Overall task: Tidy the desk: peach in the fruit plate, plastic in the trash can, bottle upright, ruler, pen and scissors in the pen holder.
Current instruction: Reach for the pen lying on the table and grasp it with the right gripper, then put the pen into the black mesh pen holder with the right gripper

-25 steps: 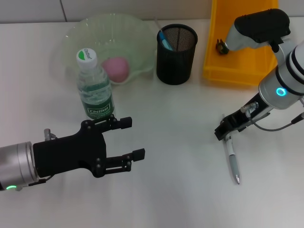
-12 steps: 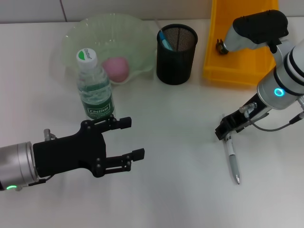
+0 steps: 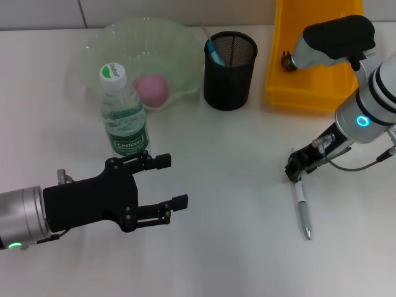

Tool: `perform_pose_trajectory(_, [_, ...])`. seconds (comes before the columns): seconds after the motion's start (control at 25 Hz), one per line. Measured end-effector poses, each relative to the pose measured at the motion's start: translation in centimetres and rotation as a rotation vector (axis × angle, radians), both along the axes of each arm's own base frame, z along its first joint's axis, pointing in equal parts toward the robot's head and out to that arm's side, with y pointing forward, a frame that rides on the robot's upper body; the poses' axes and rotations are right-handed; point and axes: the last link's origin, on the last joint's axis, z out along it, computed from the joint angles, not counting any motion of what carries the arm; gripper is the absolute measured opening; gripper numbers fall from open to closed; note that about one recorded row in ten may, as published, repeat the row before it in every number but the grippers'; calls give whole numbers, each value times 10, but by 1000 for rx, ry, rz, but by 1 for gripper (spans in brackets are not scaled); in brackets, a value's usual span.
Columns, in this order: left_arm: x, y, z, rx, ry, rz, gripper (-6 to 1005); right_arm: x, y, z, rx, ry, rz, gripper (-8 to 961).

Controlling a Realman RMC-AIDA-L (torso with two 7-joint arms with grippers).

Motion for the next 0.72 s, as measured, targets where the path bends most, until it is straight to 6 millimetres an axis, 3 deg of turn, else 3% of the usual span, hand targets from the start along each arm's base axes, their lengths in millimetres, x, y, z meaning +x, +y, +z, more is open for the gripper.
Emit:
perform_pose_trajectory(0.08, [0, 0, 0, 0, 0, 0, 802, 0, 0, 0, 1, 0, 1, 371])
perform_pose_trajectory(0.32, [0, 0, 0, 5, 3, -5, 802, 0, 2, -2, 0, -3, 1, 370])
perform_pose_trajectory(0.4, [-1, 0, 0, 5, 4, -3, 802, 1, 3, -5, -6, -10, 2, 245])
perform_pose_trajectory(0.72, [-1, 0, 0, 6, 4, -2, 802, -1, 2, -5, -9, -16, 31, 161])
